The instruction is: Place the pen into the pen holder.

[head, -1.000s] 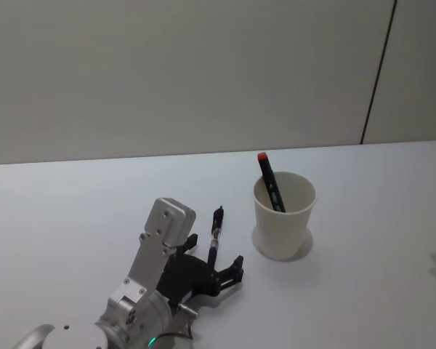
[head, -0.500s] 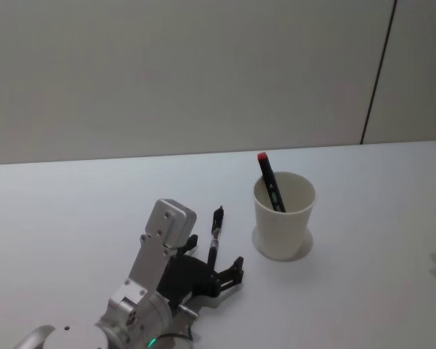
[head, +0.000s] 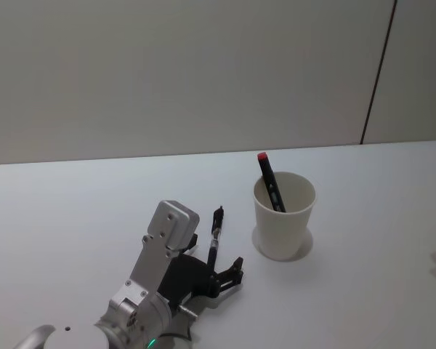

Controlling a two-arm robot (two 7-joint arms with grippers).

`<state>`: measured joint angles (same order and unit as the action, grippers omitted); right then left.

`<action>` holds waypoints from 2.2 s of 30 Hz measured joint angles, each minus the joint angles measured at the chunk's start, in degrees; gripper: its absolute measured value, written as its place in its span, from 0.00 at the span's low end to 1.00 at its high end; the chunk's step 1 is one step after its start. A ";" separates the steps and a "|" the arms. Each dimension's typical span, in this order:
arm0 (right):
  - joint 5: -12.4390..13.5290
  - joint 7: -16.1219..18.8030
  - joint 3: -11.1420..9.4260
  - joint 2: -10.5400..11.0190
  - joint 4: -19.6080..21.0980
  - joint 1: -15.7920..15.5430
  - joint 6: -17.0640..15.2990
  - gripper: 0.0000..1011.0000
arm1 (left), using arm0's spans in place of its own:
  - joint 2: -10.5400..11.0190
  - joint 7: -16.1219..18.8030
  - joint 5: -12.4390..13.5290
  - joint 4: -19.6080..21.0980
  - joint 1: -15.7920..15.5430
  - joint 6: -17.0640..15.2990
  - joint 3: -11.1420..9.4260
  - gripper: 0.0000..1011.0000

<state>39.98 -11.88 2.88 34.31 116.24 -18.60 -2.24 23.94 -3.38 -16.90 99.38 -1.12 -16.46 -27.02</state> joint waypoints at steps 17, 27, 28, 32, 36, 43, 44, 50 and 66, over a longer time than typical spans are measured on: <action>0.00 0.00 0.00 0.00 0.00 0.00 0.00 0.99 | 0.06 -0.09 0.61 0.12 0.06 -0.04 0.00 0.99; 0.00 0.00 0.00 0.00 0.00 0.00 0.00 0.99 | 0.06 -0.10 0.70 0.13 0.06 -0.04 0.00 0.99; 0.00 0.00 0.00 0.00 0.00 0.00 0.00 0.99 | 0.06 -0.10 0.71 0.13 0.06 -0.04 0.00 0.99; 0.00 0.00 0.00 0.00 0.00 0.00 0.00 0.99 | 0.06 -0.10 0.73 0.13 0.06 -0.04 0.00 0.99; 0.00 0.00 0.00 0.00 0.00 0.00 0.00 0.99 | 0.06 -0.10 0.77 0.13 0.06 -0.04 0.00 0.99; 0.00 0.00 0.00 0.00 0.00 0.00 0.00 0.99 | 0.06 -0.10 0.78 0.13 0.06 -0.04 0.00 0.99; 0.00 0.00 0.00 0.00 0.00 0.00 0.00 0.99 | 0.07 -0.10 0.78 0.13 0.06 -0.04 0.00 0.99; 0.00 0.00 0.00 0.00 0.00 0.00 0.00 0.99 | 0.06 -0.10 0.78 0.13 0.06 -0.04 0.00 0.99; 0.00 0.00 0.00 0.00 0.00 0.00 0.00 0.99 | 0.06 -0.10 0.77 0.13 0.06 -0.04 0.01 0.99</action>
<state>39.99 -11.88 2.88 34.31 116.25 -18.60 -2.24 24.01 -3.48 -16.13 99.51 -1.06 -16.50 -27.01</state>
